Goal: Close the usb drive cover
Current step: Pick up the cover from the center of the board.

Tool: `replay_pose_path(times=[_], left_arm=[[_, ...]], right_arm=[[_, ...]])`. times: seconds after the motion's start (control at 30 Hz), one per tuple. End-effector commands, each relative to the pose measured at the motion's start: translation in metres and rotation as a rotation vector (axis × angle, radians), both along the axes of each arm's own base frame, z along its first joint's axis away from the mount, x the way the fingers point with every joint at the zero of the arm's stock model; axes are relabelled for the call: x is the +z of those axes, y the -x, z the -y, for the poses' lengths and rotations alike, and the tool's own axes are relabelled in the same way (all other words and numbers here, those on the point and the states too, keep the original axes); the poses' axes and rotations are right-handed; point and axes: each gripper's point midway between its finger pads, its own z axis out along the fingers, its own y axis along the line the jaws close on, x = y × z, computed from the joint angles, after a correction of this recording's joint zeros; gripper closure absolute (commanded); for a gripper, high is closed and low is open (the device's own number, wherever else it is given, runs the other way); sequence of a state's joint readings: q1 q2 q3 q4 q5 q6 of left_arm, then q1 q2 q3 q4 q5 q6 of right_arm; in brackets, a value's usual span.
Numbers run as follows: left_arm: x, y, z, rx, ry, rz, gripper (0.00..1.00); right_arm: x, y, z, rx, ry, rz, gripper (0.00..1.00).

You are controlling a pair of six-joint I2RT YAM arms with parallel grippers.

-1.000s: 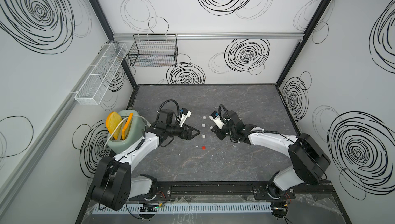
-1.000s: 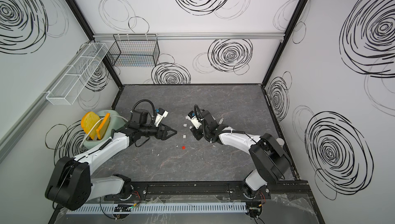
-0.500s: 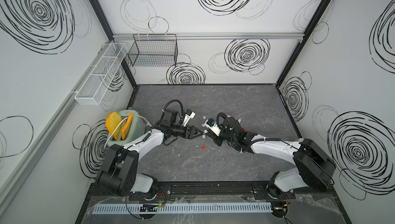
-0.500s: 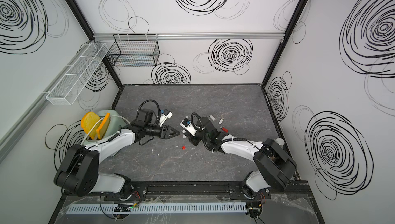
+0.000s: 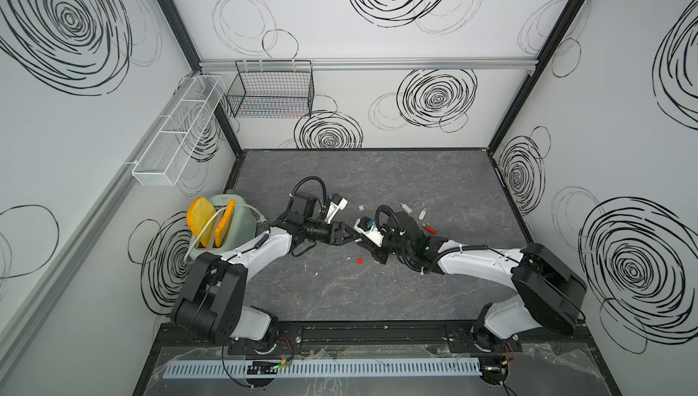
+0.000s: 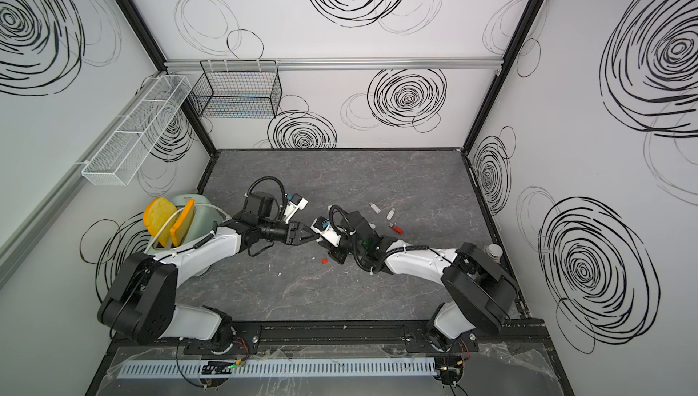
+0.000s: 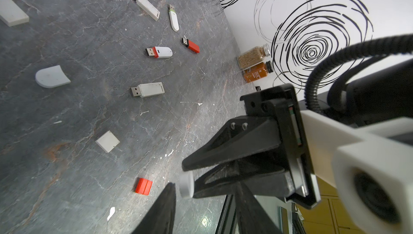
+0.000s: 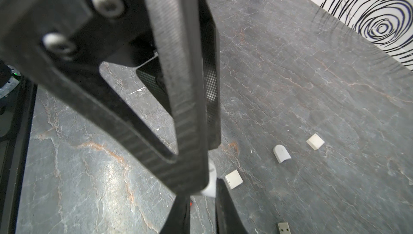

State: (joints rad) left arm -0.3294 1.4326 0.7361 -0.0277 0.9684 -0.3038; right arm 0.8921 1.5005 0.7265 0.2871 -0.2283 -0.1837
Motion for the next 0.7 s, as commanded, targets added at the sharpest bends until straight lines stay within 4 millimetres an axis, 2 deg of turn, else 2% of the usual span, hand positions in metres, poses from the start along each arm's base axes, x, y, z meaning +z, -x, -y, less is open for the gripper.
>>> replay_pose_path(times=[0.0, 0.13, 0.27, 0.47, 0.6, 0.67], left_arm=[[0.011, -0.007, 0.005, -0.011, 0.020, 0.042, 0.55], [0.007, -0.007, 0.003, 0.000, 0.005, 0.043, 0.58], [0.002, -0.009, 0.002, 0.010, -0.017, 0.042, 0.52], [-0.001, -0.009, 0.002, 0.014, -0.030, 0.045, 0.48], [-0.003, -0.008, 0.002, 0.014, -0.033, 0.041, 0.52], [-0.003, -0.007, 0.002, 0.014, -0.034, 0.040, 0.57]], right_arm=[[0.017, -0.005, -0.012, 0.021, -0.034, 0.049, 0.82], [0.018, -0.005, -0.013, 0.022, -0.037, 0.052, 0.82], [0.019, -0.004, -0.016, 0.029, -0.037, 0.052, 0.82], [0.018, -0.003, -0.019, 0.037, -0.036, 0.050, 0.82], [0.020, -0.004, -0.019, 0.034, -0.036, 0.057, 0.82], [0.020, -0.005, -0.018, 0.033, -0.033, 0.060, 0.82]])
